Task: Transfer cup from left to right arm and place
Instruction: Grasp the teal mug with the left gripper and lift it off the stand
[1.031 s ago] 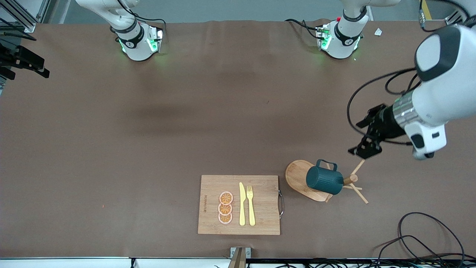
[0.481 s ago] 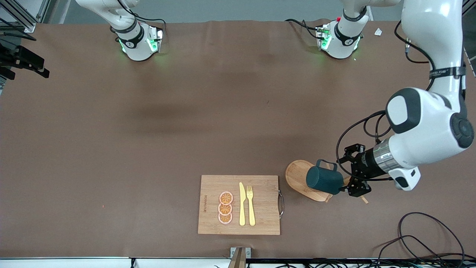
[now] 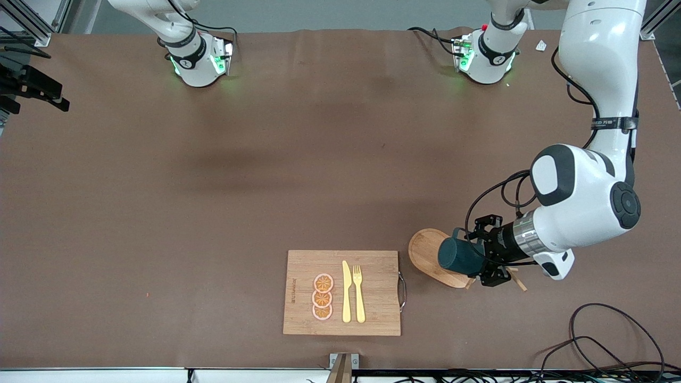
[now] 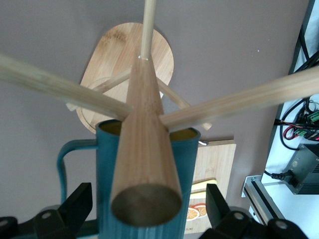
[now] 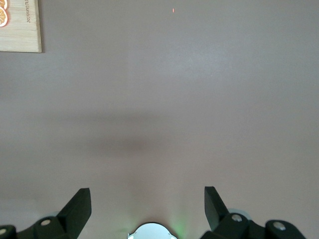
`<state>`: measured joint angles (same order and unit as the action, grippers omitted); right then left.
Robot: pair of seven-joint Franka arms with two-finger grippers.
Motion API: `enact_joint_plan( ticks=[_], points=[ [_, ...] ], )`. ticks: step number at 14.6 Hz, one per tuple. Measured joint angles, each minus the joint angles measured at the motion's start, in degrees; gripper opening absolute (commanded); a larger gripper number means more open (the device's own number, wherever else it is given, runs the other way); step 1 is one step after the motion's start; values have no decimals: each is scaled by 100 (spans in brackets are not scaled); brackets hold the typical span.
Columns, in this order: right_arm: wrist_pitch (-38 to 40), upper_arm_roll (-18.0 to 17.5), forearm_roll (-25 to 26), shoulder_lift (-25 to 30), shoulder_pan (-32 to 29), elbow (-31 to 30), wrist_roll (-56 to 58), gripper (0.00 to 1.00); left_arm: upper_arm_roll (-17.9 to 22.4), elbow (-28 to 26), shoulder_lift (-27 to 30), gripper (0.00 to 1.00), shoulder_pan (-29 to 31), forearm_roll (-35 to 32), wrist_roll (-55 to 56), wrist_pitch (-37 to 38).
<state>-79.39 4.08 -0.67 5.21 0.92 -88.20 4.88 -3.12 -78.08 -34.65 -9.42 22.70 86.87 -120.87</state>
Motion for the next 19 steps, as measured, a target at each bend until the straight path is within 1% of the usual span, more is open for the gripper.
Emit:
enact_joint_plan(
  ticks=[3, 4, 7, 8, 12, 14, 19],
  points=[
    [0, 0, 0, 0, 0, 0, 2, 100, -27, 0, -76, 100, -39, 1, 1, -151],
    [0, 0, 0, 0, 0, 0, 3, 100, -28, 0, -88, 97, -68, 1, 3, -187],
    [0, 0, 0, 0, 0, 0, 4, 100, -29, 0, -99, 65, -118, 1, 12, -269],
    [0, 0, 0, 0, 0, 0, 4, 100, -29, 0, -100, 59, -119, 1, 12, -269],
    [1, 0, 0, 0, 0, 0, 5, 100, -33, 30, -99, 60, -120, 1, 12, -278],
    [1, 0, 0, 0, 0, 0, 5, 100, -98, 120, -73, 60, -119, 2, 13, -286],
    [1, 1, 0, 0, 0, 0, 6, 100, -321, 184, 307, 60, -247, -39, 250, -239]
  ],
)
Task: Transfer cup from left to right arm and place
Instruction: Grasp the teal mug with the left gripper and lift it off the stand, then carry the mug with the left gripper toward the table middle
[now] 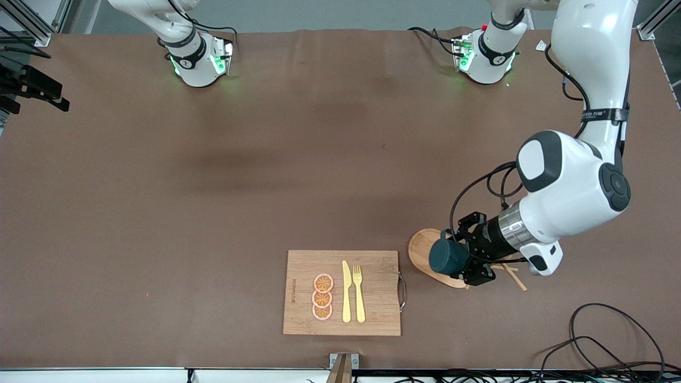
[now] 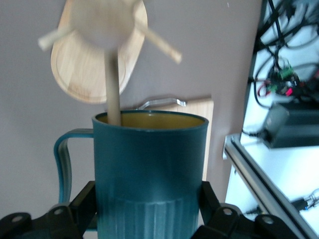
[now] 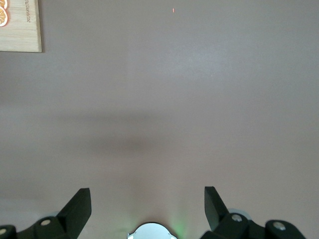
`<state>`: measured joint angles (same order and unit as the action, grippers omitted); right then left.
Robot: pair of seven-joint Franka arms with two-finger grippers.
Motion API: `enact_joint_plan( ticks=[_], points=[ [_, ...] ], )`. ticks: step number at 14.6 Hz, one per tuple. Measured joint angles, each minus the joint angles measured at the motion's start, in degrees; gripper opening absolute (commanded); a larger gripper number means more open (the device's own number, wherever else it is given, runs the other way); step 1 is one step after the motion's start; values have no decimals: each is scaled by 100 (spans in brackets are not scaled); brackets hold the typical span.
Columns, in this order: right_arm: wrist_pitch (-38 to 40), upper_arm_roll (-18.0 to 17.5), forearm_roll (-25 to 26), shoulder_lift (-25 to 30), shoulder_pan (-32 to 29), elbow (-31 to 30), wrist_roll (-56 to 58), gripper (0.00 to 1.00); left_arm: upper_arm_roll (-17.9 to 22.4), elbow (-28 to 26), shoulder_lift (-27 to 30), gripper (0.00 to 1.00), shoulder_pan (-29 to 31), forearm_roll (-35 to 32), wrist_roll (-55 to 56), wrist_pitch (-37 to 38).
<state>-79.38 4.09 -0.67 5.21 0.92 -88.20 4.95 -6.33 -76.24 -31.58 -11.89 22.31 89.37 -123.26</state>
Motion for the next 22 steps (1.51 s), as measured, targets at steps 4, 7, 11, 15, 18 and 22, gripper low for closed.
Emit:
enact_joint_plan(
  ticks=[4, 7, 11, 15, 18, 22],
  points=[
    [0, 2, 0, 0, 0, 0, 1, 100, -67, 1, 382, 57, -798, -792, 488, 43],
    [-1, 3, 0, 0, 0, 6, 1, 100, -89, -5, 466, 58, -1631, -1942, 885, 49],
    [-2, 8, 1, 1, 0, 10, 0, 100, -100, -86, 360, 57, -2666, -3683, 1246, 42],
    [-6, 17, 2, 0, -1, 13, -2, 100, -105, -149, -12, 56, -3554, -5459, 1871, -92],
    [-8, 25, 2, -1, -5, 17, -4, 100, -100, -210, -539, 52, -4212, -6883, 2439, -121],
    [-43, 35, 4, -86, -9, 7, -4, 100, -86, -223, -1243, 51, -4722, -8674, 3091, -129]
  ],
)
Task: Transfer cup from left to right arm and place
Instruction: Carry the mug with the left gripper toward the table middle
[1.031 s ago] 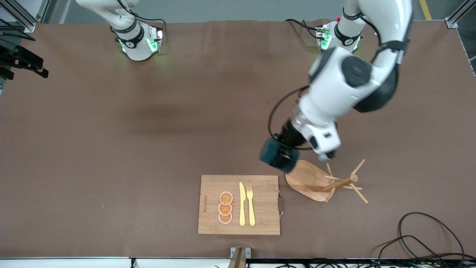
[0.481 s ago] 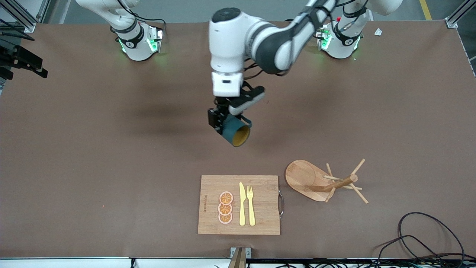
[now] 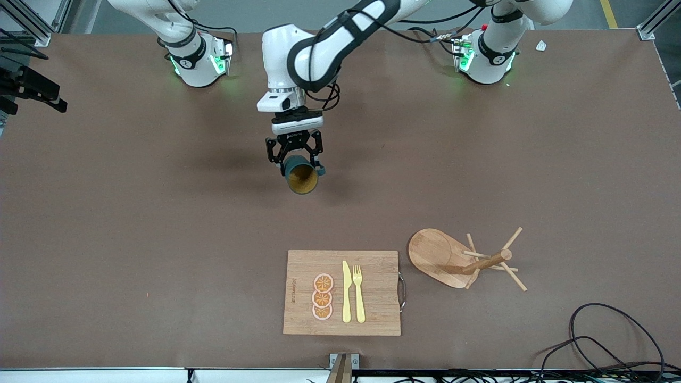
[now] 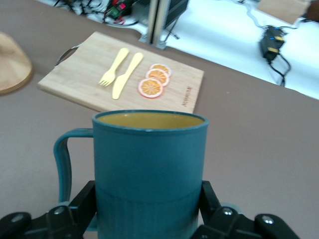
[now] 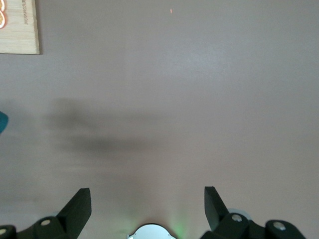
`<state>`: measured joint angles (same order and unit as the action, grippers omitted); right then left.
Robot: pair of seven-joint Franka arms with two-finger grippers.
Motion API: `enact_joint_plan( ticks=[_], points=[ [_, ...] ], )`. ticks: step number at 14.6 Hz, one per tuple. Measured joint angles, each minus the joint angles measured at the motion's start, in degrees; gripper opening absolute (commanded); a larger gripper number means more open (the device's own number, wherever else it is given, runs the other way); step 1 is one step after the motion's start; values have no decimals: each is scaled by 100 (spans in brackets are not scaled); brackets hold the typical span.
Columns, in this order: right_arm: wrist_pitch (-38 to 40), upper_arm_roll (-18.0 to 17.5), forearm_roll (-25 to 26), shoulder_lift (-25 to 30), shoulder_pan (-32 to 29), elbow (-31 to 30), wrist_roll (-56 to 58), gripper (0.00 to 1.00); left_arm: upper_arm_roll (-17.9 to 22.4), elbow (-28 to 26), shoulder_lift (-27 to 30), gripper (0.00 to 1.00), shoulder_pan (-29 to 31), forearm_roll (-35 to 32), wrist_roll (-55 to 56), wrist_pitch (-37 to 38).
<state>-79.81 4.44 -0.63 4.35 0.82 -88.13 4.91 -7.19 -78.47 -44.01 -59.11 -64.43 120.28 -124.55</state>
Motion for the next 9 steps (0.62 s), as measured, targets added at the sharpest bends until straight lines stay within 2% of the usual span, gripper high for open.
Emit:
enact_joint_plan(
  ticks=[3, 6, 9],
  points=[
    [-88, 14, 12, -247, -6, 0, 0, 100, 24, -17, -481, 51, -218, -1247, 628, 82],
    [-267, 68, 16, -398, -11, 4, 3, 100, 39, -27, -1041, 50, -481, -2300, 1291, 603],
    [-315, 97, 19, -594, -16, -3, 3, 100, 60, -18, -1514, 50, -696, -2883, 1680, 1067]
  ],
)
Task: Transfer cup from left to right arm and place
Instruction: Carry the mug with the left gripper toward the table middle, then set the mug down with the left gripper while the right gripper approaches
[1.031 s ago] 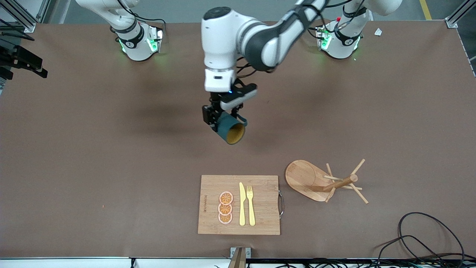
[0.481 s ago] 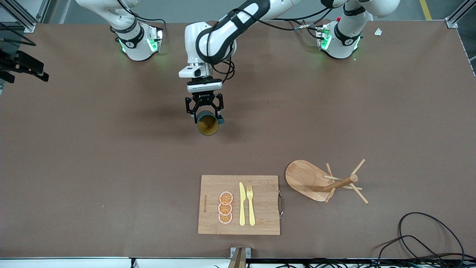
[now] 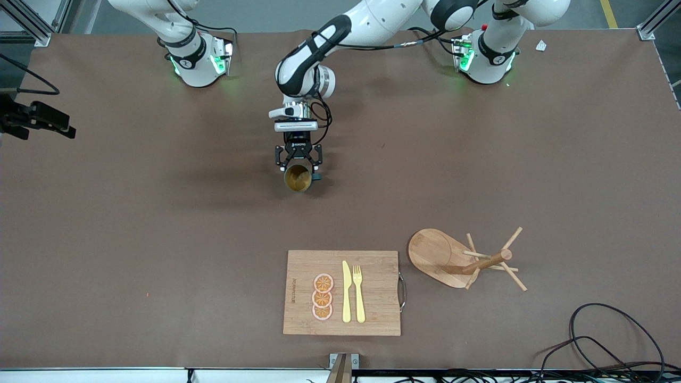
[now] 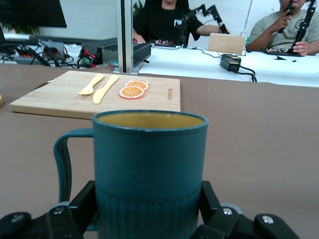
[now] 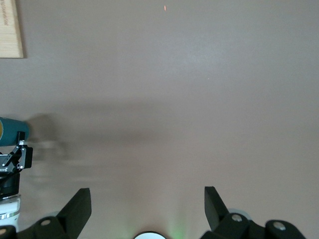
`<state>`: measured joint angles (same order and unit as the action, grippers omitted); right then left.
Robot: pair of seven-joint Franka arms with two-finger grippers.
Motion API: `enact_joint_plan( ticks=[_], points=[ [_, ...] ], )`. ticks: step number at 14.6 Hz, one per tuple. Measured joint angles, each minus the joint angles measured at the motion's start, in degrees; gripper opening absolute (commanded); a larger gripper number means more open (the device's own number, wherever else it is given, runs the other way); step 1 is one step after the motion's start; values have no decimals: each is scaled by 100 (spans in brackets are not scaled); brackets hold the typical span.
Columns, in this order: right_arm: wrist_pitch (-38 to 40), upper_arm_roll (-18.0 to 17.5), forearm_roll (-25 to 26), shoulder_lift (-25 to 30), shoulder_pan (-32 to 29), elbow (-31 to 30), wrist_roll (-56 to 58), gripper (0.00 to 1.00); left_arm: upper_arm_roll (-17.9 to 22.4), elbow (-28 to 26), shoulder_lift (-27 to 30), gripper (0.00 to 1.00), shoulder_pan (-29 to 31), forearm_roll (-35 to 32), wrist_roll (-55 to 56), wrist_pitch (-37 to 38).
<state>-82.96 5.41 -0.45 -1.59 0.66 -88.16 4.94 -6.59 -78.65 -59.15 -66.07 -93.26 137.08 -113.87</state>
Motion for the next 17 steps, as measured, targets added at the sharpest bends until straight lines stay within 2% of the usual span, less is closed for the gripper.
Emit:
enact_joint_plan(
  ticks=[3, 4, 5, 6, 8, 11, 17],
  points=[
    [-119, 64, 3, -504, -8, -6, 1, 100, 17, 44, -218, 52, -160, -148, 63, 375],
    [-211, 67, 18, -638, -8, -3, 1, 100, 17, 54, -238, 58, -189, -148, 88, 418],
    [-280, 65, 48, -724, -7, 3, -10, 100, 10, 55, -241, 81, -202, -143, 124, 430],
    [-310, 65, 65, -764, -6, 8, -93, 100, -16, 65, -241, 99, -203, -97, 159, 431],
    [-314, 55, 65, -781, 2, 9, -704, 100, -116, 105, -241, 100, -205, 190, 185, 430],
    [-312, 19, 63, -787, 187, 5, -1883, 100, -279, 225, -180, 100, -224, 1000, 190, 442],
    [-311, -36, 57, -911, 1135, -97, -4893, 100, -297, 340, 768, 100, -191, 3279, -261, 457]
  ],
)
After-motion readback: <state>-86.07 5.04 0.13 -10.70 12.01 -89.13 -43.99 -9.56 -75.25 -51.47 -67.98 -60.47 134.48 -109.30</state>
